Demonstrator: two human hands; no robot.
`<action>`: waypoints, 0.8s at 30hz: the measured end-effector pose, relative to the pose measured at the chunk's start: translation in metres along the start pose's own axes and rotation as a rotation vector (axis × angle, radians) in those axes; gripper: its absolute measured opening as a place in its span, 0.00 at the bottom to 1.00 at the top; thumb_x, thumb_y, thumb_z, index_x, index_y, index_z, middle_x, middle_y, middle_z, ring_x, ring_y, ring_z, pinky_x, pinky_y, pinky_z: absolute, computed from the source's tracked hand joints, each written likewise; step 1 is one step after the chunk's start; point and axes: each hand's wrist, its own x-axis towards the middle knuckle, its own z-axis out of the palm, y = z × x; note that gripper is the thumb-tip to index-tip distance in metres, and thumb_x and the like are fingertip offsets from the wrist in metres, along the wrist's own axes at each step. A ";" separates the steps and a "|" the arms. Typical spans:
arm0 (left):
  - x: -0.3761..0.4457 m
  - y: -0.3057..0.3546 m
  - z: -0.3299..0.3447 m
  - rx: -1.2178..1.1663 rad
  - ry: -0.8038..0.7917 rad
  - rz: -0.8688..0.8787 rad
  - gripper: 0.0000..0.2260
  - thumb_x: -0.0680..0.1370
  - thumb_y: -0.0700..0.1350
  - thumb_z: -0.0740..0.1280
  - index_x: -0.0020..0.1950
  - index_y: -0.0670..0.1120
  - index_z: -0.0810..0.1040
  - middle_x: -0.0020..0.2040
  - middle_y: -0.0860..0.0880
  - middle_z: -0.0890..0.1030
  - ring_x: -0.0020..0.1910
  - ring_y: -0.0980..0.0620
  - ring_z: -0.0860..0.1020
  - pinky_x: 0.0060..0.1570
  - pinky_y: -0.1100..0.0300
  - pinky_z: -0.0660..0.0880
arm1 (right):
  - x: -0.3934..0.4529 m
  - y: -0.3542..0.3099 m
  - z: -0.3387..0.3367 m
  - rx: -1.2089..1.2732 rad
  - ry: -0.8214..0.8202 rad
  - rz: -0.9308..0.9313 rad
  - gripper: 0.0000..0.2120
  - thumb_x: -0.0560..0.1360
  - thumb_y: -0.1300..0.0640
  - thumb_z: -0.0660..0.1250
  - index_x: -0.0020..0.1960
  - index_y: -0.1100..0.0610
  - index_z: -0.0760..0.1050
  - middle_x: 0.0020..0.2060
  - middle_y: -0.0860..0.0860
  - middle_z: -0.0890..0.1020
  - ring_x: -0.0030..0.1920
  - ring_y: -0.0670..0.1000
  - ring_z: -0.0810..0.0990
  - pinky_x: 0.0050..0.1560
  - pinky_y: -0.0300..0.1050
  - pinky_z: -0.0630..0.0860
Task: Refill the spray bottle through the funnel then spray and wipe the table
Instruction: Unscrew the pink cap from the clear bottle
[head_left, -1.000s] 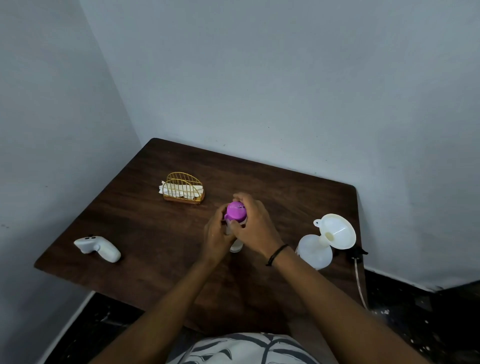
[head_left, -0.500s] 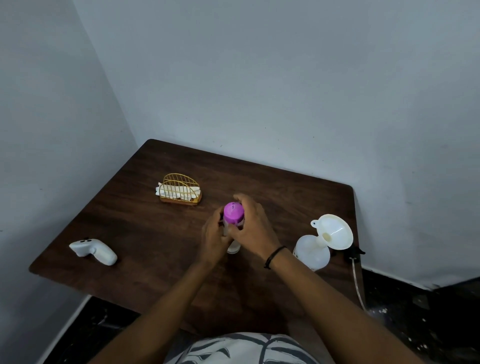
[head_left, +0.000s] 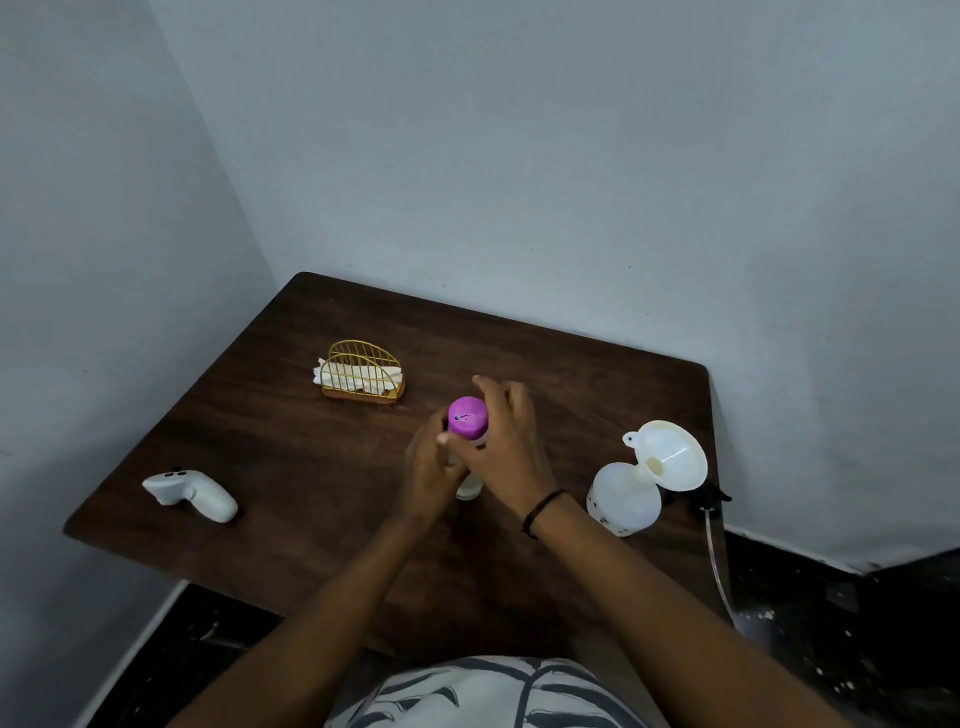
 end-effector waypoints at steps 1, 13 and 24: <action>0.000 0.000 0.000 0.004 -0.005 -0.001 0.24 0.73 0.46 0.72 0.68 0.46 0.73 0.61 0.50 0.80 0.61 0.55 0.78 0.59 0.62 0.75 | 0.000 0.001 -0.001 0.014 0.037 -0.016 0.38 0.70 0.47 0.76 0.75 0.51 0.63 0.69 0.52 0.67 0.67 0.50 0.69 0.64 0.51 0.77; -0.001 -0.002 0.000 0.002 0.033 0.035 0.25 0.74 0.51 0.70 0.69 0.44 0.72 0.61 0.48 0.80 0.61 0.53 0.79 0.60 0.50 0.78 | 0.000 0.002 0.002 0.115 -0.091 -0.012 0.41 0.71 0.50 0.75 0.77 0.48 0.58 0.74 0.51 0.63 0.72 0.50 0.64 0.70 0.50 0.70; 0.001 -0.005 0.006 0.013 0.064 0.017 0.24 0.74 0.40 0.73 0.69 0.47 0.71 0.62 0.51 0.78 0.60 0.55 0.78 0.58 0.61 0.76 | 0.004 0.003 0.010 0.169 -0.068 0.082 0.39 0.68 0.43 0.76 0.73 0.46 0.61 0.68 0.49 0.64 0.66 0.49 0.68 0.63 0.47 0.75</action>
